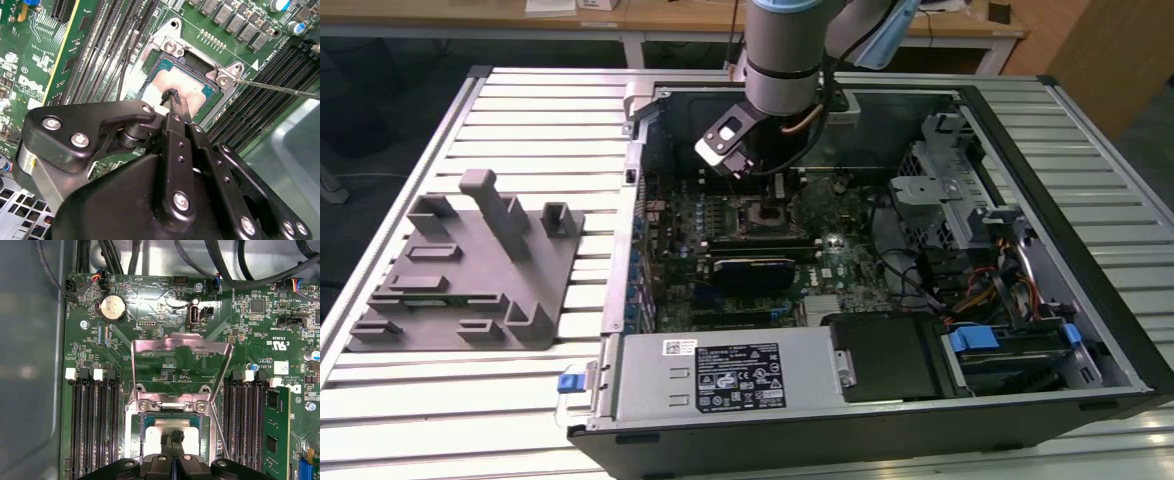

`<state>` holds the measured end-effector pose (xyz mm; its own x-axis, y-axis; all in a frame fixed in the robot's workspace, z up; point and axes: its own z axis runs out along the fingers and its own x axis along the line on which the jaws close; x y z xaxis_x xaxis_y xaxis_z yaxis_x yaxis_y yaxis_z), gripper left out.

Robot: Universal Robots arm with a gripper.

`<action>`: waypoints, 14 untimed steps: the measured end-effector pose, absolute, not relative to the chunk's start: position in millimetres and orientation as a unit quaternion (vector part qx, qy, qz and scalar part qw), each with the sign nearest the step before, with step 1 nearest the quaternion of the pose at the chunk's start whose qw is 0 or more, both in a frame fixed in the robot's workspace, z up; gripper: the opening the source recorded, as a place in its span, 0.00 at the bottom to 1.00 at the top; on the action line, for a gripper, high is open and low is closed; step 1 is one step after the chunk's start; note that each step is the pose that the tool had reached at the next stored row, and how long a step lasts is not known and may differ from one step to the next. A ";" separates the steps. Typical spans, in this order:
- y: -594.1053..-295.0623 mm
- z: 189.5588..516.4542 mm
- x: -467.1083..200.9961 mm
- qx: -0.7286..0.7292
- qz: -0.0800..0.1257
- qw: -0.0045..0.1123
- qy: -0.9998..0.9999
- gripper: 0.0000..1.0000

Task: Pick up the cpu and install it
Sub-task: 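Place the cpu into insertion slot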

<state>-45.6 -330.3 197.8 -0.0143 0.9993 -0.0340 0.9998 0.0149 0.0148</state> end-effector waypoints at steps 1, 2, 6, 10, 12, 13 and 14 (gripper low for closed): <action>-330.3 197.8 -45.6 0.702 -0.007 0.017 0.712 0.11; -330.3 197.8 -45.5 0.702 -0.007 0.017 0.712 0.11; -330.2 202.5 -45.5 0.702 -0.006 0.017 0.712 0.11; -330.3 212.7 -45.5 0.702 -0.007 0.017 0.712 0.11; -330.3 218.8 -45.5 0.702 -0.006 0.017 0.712 0.11; -330.3 221.9 -45.5 0.702 -0.006 0.017 0.712 0.11; -330.3 225.2 -45.5 0.702 -0.006 0.017 0.712 0.11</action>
